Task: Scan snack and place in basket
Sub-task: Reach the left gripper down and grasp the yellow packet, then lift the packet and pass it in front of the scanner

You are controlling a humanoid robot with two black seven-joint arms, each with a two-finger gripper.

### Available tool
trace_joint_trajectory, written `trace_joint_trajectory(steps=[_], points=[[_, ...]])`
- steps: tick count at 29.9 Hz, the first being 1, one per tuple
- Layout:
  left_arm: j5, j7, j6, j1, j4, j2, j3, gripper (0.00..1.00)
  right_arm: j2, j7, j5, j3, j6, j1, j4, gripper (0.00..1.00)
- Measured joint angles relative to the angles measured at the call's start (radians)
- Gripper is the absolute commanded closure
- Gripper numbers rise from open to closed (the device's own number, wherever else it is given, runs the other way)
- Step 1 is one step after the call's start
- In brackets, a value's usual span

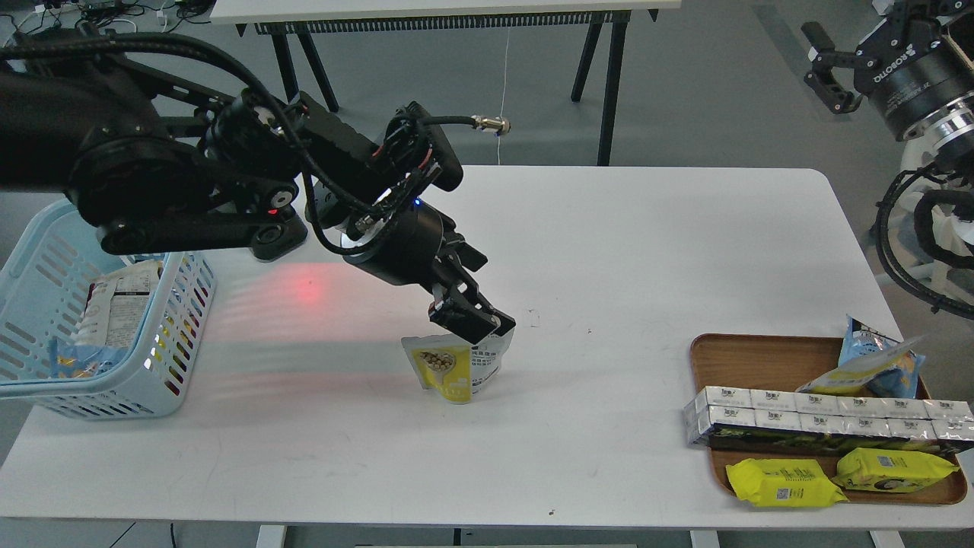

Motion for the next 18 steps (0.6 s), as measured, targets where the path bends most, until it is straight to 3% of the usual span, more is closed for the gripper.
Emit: trace_joint_trajectory(steps=[8,18], points=[[0.003,0.000,0.061,0.098,0.005,-0.022,0.021,0.08,-0.007,0.000,0.000,0.001,0.000,0.000,0.000,0.00],[0.015,0.000,0.173,0.189,0.061,-0.057,0.061,0.44,-0.008,0.000,0.000,0.001,0.000,-0.003,0.000,0.00]])
